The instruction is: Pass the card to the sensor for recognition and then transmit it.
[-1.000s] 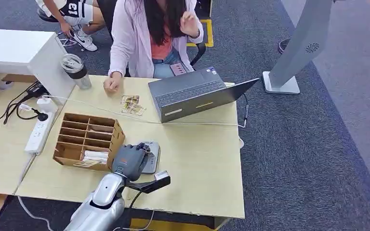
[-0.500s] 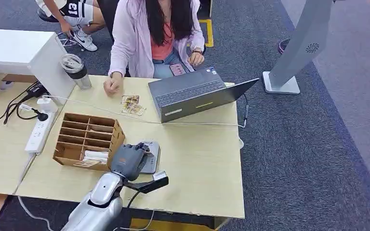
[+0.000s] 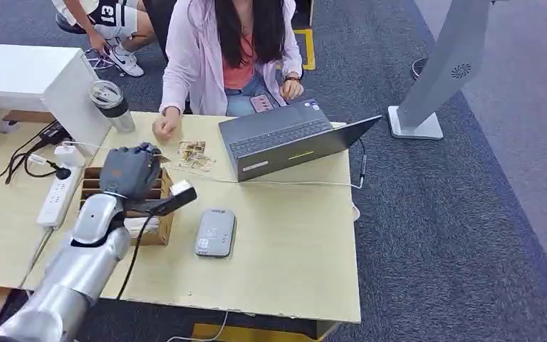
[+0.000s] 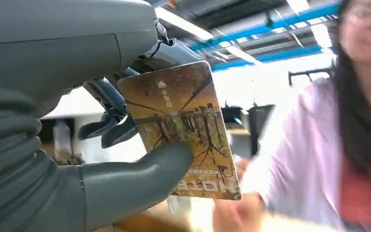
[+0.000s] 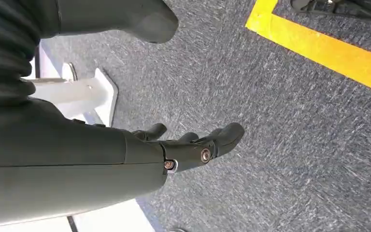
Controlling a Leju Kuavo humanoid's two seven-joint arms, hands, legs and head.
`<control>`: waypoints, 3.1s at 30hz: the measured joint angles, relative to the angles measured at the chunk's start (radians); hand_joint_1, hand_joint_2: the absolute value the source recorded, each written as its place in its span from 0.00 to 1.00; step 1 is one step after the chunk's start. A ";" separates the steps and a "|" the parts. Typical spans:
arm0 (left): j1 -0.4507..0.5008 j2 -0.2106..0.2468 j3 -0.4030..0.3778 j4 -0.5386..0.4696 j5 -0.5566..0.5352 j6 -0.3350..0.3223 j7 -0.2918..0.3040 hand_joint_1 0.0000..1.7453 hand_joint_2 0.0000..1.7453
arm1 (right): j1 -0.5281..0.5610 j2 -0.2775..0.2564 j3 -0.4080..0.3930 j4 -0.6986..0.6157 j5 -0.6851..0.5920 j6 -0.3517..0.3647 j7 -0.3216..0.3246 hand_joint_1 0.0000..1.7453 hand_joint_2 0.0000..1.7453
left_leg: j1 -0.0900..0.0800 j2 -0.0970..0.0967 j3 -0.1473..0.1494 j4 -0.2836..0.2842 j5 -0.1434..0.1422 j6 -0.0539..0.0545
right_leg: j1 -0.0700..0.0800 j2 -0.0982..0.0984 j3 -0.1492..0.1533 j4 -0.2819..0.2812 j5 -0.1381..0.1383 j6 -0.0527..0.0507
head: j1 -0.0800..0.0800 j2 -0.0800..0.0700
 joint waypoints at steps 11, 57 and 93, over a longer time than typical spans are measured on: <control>-0.108 0.045 0.054 -0.019 -0.008 -0.020 0.006 1.00 1.00 | 0.000 0.000 -0.019 0.000 -0.012 0.011 -0.002 0.00 1.00 | -0.001 0.000 0.000 0.000 0.000 0.000 | 0.000 0.000 0.000 0.000 0.000 0.000 | 0.000 0.000; 0.478 0.064 0.071 -0.546 0.094 0.084 -0.069 0.00 1.00 | 0.006 0.005 -0.101 0.000 -0.055 -0.045 0.004 0.00 1.00 | -0.002 0.007 0.001 -0.001 -0.005 0.001 | -0.001 0.006 -0.001 -0.002 -0.002 0.001 | -0.002 0.000; 0.803 0.142 0.153 -0.754 -0.013 -0.121 0.132 0.00 1.00 | 0.011 0.006 -0.166 0.000 -0.033 -0.039 -0.005 0.00 1.00 | -0.001 0.002 0.000 -0.001 -0.004 0.000 | -0.001 0.002 0.000 -0.002 -0.003 0.000 | 0.000 0.000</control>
